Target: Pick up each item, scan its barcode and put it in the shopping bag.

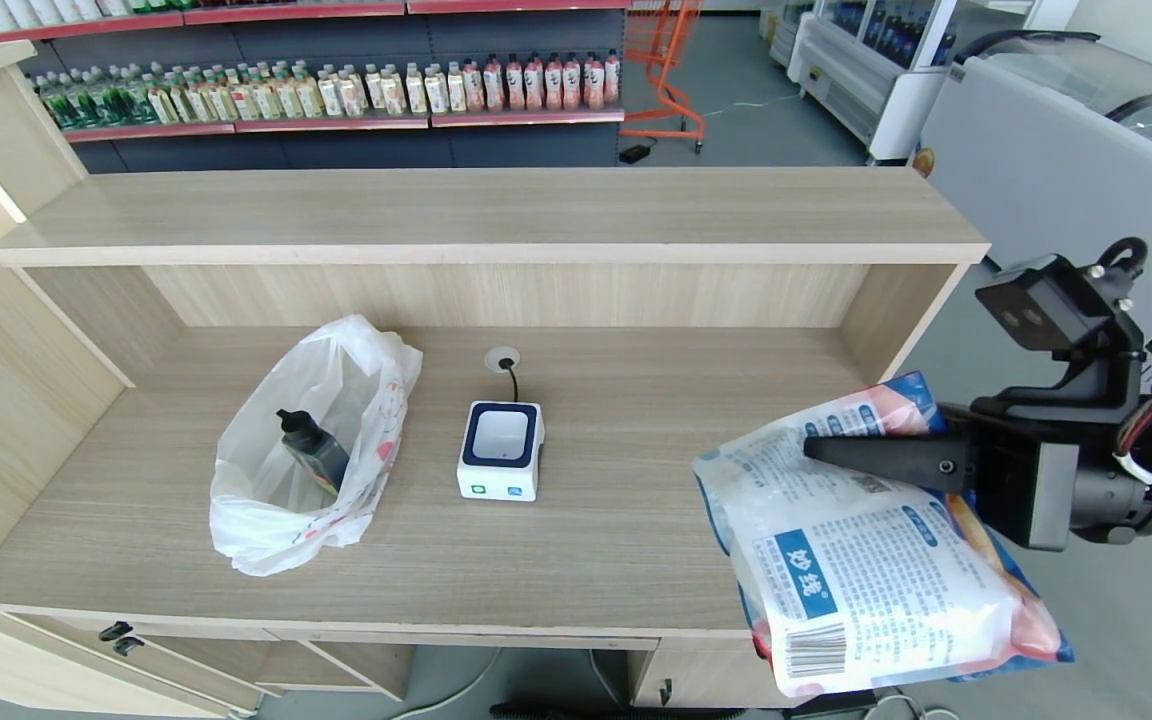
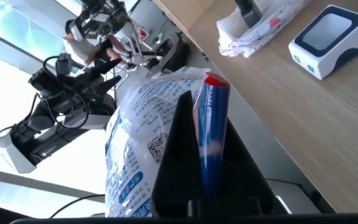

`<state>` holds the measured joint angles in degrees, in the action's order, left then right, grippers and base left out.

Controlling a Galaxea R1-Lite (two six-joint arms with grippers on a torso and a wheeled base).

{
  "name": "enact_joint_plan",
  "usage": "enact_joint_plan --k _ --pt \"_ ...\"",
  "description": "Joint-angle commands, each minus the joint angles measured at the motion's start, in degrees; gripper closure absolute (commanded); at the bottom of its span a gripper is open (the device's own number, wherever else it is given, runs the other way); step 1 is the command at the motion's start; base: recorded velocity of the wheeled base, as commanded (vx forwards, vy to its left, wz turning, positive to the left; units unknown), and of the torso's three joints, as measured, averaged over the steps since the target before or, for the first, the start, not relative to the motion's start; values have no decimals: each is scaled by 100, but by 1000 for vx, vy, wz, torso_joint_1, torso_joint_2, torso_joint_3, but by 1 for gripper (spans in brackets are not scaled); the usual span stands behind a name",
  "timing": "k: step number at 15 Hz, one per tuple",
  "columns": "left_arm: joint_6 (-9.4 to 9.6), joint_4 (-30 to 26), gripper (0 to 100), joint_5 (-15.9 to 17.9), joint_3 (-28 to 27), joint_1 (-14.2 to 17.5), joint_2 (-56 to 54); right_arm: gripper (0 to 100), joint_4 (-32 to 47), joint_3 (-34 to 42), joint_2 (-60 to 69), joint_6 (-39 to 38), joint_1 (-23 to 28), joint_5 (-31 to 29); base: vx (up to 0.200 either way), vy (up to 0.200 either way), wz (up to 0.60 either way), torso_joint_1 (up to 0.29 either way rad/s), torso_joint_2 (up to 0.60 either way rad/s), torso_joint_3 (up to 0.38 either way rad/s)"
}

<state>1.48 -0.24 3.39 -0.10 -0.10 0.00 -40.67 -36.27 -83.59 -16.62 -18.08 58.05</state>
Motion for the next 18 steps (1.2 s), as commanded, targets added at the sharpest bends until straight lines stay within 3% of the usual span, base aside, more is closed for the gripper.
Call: enact_joint_plan --k 1,18 --pt "2 -2 0 4 1 1 9 100 -3 6 -34 0 -64 -4 0 0 0 0 0 0" --pt "2 -2 0 -5 1 1 9 100 -11 -56 -237 18 -152 -75 0 0 0 0 0 0"
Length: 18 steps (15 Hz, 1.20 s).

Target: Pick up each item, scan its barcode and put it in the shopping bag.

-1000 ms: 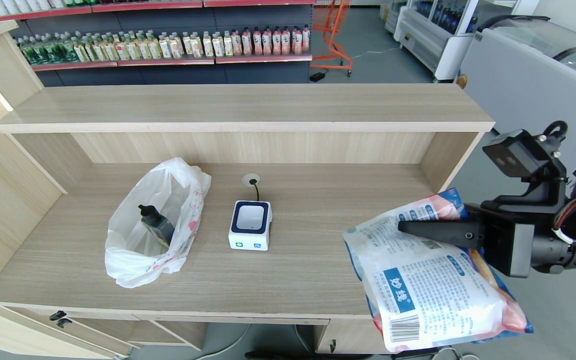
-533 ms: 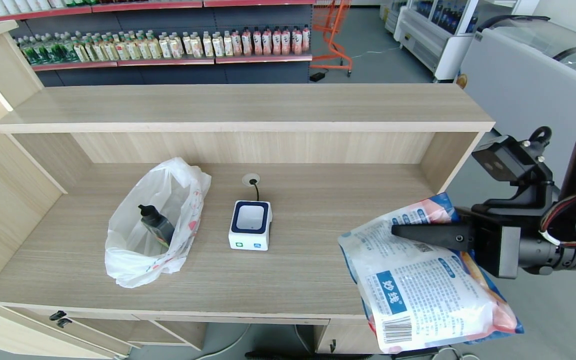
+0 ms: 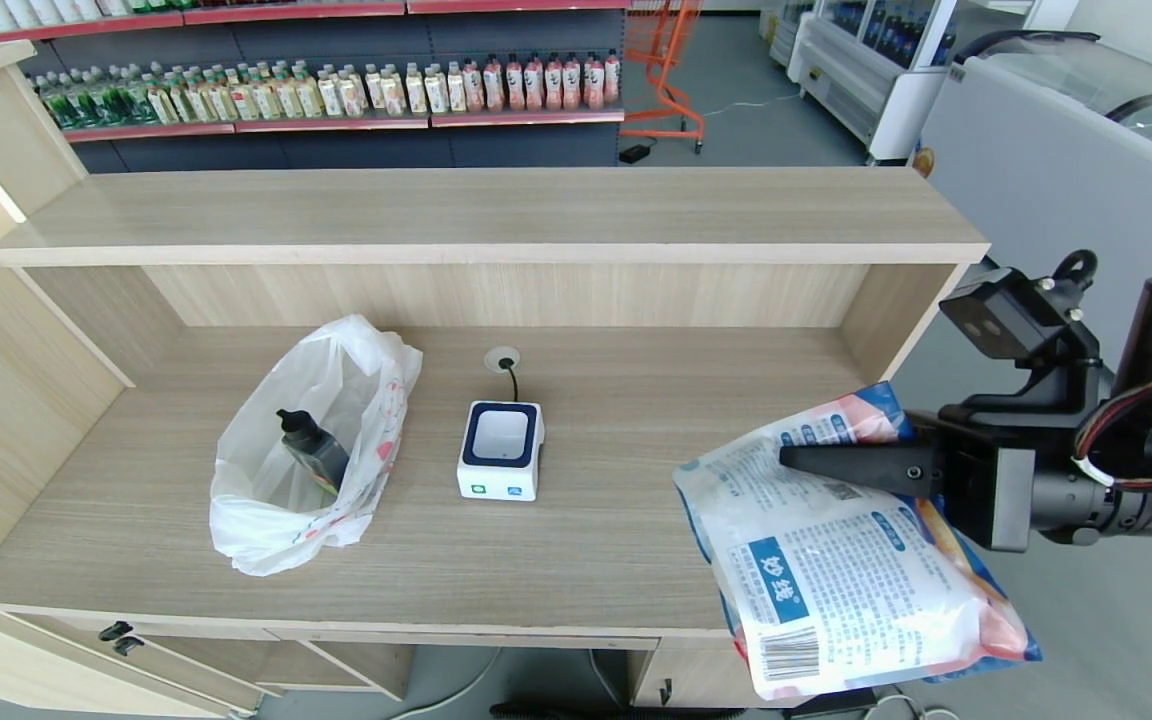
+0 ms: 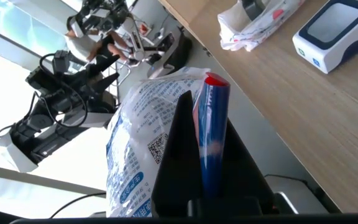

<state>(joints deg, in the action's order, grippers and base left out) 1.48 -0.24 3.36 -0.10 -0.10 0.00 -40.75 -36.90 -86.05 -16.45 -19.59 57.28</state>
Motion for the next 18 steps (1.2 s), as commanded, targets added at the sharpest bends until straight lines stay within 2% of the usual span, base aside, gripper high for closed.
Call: enact_joint_plan --k 1,4,5,8,10,11,13,15,18 --pt "2 -2 0 -2 1 1 0 100 -3 7 18 1 -1 2 0 0 0 0 0 0" --pt "2 -2 0 6 1 1 0 100 -3 16 36 19 -10 -15 0 0 0 0 0 0" --pt "-7 -2 0 6 1 1 9 100 6 87 80 27 34 -244 0 0 0 0 0 0" --pt "2 -2 0 6 1 1 0 100 50 377 150 150 43 -1931 0 0 0 0 0 0" --pt "2 -2 0 -2 1 1 9 100 217 429 247 941 87 -3487 0 0 0 0 0 0" --pt "2 -2 0 -2 1 1 0 100 173 482 300 1504 289 -4032 0 0 0 0 0 0" --pt "2 -2 0 6 1 1 0 100 50 517 458 2594 518 -4454 0 0 0 0 0 0" --pt "2 -2 0 -2 1 1 0 100 32 596 599 3912 658 -4498 0 0 0 0 0 0" --pt "2 -2 0 6 1 1 0 100 32 939 880 4844 737 -4612 0 0 0 0 0 0"
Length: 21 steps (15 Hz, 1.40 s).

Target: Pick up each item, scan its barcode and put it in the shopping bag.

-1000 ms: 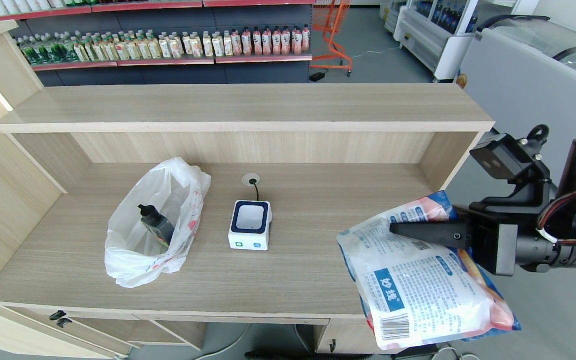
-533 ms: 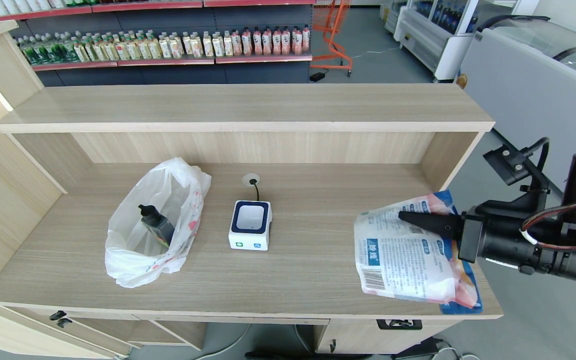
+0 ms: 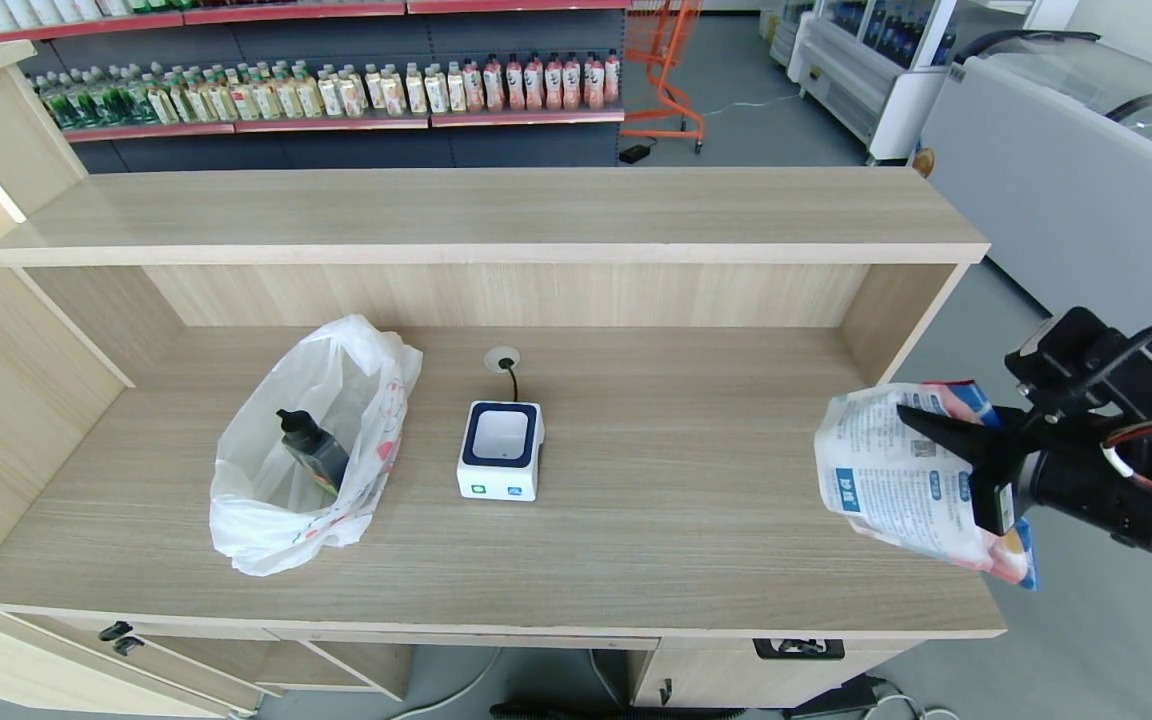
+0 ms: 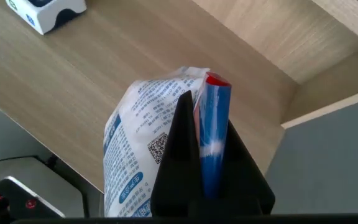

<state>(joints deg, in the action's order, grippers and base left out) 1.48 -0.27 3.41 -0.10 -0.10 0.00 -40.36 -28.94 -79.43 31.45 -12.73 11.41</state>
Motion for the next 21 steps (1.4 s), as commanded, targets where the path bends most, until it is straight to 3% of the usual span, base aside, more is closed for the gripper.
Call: enact_joint_plan --k 1,7,21 --pt "2 0 0 1 1 1 9 100 -15 222 288 318 60 -157 0 0 0 0 0 0" --pt "2 0 0 -7 1 1 0 100 -7 319 534 520 42 -341 0 0 0 0 0 0" --pt "2 0 0 1 1 1 9 100 169 336 965 -245 -90 -359 0 200 0 0 2 2"
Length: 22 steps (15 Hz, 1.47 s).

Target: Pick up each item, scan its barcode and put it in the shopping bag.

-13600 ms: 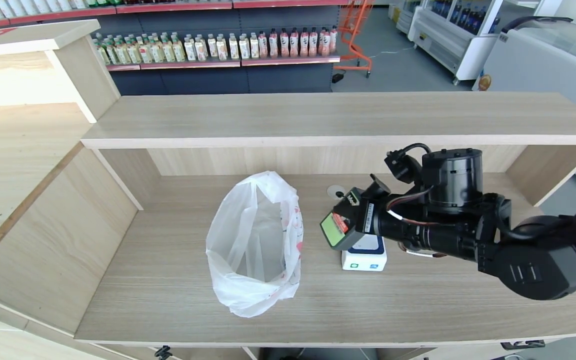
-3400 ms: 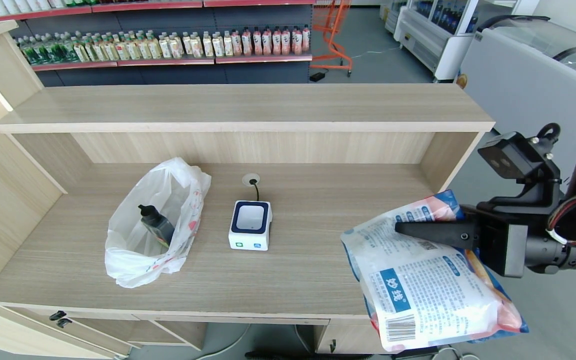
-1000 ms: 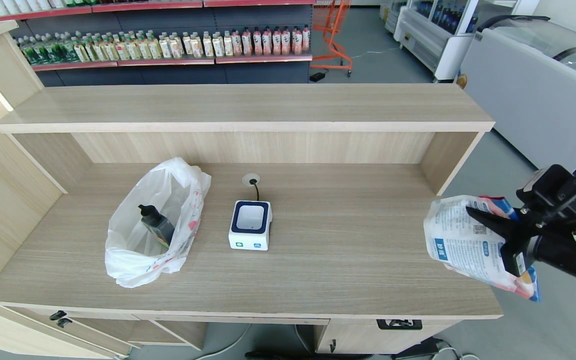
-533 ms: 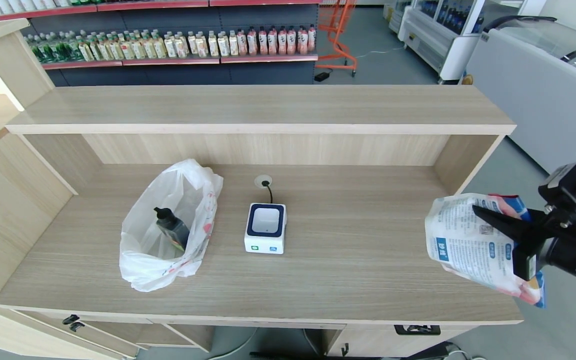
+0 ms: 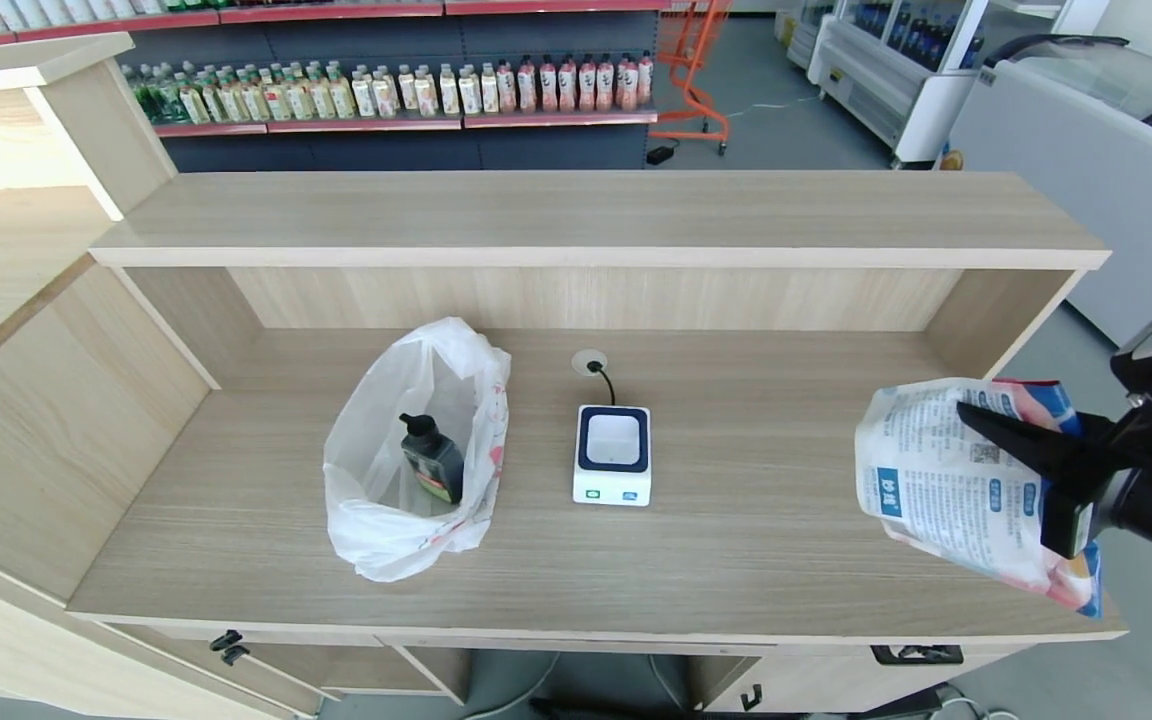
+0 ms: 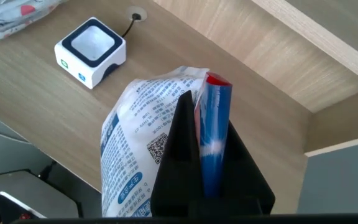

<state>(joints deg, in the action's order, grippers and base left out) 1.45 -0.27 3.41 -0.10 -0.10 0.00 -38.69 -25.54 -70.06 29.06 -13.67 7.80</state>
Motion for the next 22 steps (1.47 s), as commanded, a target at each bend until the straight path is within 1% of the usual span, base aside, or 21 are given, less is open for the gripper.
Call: enact_joint_plan --k 1,6,12,15,18,20,21,22 --pt "13 0 0 1 1 1 0 100 55 5 63 -6 4 2 0 200 0 -2 2 -2" --pt "22 0 0 1 1 1 0 100 169 49 98 -6 13 -7 0 0 0 0 0 0" --pt "4 0 0 1 1 1 9 100 178 5 -34 -6 -13 2 200 0 0 2 2 2" --pt "4 0 0 1 1 1 9 100 169 -48 -298 3 -22 11 0 0 0 0 0 0" --pt "4 0 0 1 1 1 9 100 178 -118 -553 21 -136 81 0 0 0 0 0 0" --pt "4 0 0 1 1 1 9 100 178 -171 -869 275 -136 415 0 0 0 0 0 0" --pt "4 0 0 1 1 1 9 100 169 -223 -1001 583 -136 582 0 0 0 0 0 0" --pt "4 0 0 1 1 1 9 100 160 -267 -1133 996 -136 872 0 0 0 0 0 0"
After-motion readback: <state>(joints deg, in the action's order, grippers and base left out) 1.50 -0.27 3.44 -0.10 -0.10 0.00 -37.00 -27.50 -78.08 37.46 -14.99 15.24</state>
